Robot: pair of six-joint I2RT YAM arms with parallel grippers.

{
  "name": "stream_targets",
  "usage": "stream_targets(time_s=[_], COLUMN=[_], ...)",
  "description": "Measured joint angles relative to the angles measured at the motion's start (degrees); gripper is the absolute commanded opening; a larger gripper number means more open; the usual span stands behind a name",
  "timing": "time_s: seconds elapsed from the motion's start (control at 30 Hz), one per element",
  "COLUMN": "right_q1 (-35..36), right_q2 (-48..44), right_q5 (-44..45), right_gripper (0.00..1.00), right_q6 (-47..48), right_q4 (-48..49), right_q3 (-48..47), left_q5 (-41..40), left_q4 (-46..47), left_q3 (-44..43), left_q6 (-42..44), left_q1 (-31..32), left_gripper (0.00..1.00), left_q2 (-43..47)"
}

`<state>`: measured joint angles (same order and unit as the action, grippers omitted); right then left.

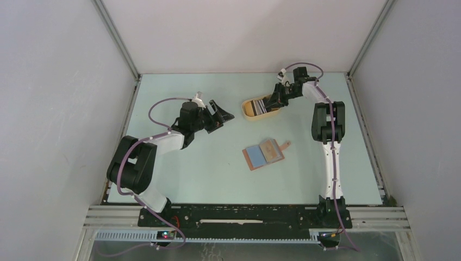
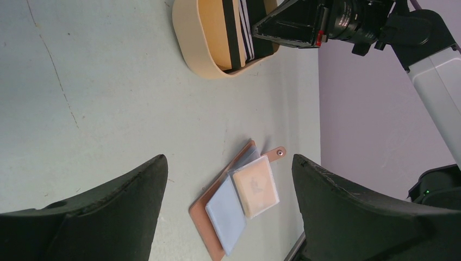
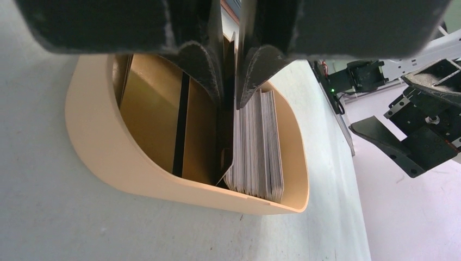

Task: Put the credit cards into the card holder
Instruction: Pick up the credit card from the storage box.

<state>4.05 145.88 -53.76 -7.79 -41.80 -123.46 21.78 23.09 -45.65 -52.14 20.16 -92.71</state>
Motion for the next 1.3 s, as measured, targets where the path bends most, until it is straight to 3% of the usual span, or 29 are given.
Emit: stream_targets(time_s=[0.33,0.67,0.87,1.03,1.3], right_q1=[-0.39,-1.07,-1.49,-1.68,-1.75], right_q2=[-0.17,-4.11,-8.61,-14.36,-25.59], right_q5=[1.73,5.84,6.54,5.79,-0.52], right_gripper=[0.0,0.0,0.0,0.0,0.0], right_q6=[1.11,4.11,7.13,10.88,15.93], right_q4=[-0.7,-2.05,-3.1,-3.82,-4.2], right_q3=[0.0,0.09,1.44,5.9,18.99], left_q5=[0.09,0.11,-0.39,-0.33,5.16], left_q4=[0.02,-0.15,-6.34,-9.2,-5.84], left_q3=[0.0,-0.02,-2.1,-4.0,-4.07], left_q6=[0.0,0.52,5.68,9.9,10.54], left_q1=[0.0,-0.04,-0.07,-0.07,-0.11], left_gripper=[0.89,0.89,0.89,0.89,0.89], left_q2=[0.0,0.02,1.86,6.67,12.17])
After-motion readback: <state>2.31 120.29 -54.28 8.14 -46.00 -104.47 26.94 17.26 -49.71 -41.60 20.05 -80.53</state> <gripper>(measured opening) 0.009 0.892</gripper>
